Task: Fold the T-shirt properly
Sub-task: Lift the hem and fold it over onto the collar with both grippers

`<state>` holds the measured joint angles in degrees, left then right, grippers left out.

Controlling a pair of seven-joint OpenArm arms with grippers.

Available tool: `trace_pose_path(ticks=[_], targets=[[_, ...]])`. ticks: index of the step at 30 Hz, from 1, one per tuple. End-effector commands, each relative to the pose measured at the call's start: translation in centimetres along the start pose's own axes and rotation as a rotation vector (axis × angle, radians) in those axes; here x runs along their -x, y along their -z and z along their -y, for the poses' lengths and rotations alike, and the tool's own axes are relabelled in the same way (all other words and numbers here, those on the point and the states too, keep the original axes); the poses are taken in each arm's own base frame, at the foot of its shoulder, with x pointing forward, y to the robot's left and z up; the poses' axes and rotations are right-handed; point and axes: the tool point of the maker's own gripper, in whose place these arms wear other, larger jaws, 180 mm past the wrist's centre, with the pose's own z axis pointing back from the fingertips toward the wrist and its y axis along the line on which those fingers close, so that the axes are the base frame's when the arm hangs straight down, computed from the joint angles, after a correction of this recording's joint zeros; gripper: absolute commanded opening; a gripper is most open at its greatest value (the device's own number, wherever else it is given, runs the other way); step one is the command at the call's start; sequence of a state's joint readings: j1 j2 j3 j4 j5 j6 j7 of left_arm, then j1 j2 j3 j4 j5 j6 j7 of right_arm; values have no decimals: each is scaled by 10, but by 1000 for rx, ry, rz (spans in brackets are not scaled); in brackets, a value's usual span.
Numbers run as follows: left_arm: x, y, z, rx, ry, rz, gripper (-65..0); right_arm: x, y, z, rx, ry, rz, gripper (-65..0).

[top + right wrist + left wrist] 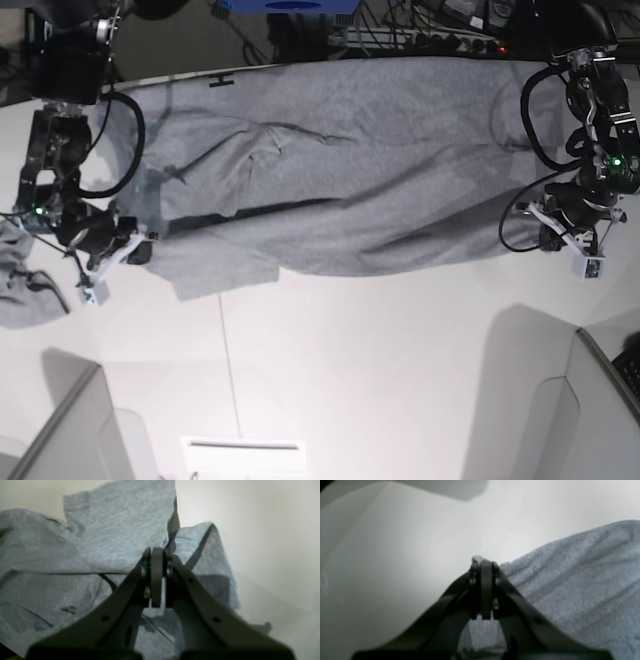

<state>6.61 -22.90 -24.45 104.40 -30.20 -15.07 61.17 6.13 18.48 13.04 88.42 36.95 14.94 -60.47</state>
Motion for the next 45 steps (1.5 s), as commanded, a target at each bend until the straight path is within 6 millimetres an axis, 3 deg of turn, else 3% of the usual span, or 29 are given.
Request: trace_pose_path(ticks=[1,5,8,15,21,28,40,45], targets=[[-13,-6,-7,-17,26,37,-650,-19,-11,-1,1,-17,59,-650],[-16,-10,-7,-21,40,34,-650,-17,-28,-3,9,7,86,-650],[-21,-25,-26,-76,14,33,-650,-16,-36,-7,9,17,91,-650],[-31,-37,-31,-103,26,71,-650,-7,-37,-19,-8,12,84,-650],[-36,-48,-48,-146,1,101,-650,1,-33,-26,-27,31,74,-650],[-19,-47,-45,-127,55,44,-650,-2,-48,-35,-19,-15,113,-650],[-15,-51,-46,-136,75,15,-650,10,-72,-28,28,14,113,-650],[-9,-51,-46,-135,78,0,-650,21,-71,-33,19,36,104,-650]])
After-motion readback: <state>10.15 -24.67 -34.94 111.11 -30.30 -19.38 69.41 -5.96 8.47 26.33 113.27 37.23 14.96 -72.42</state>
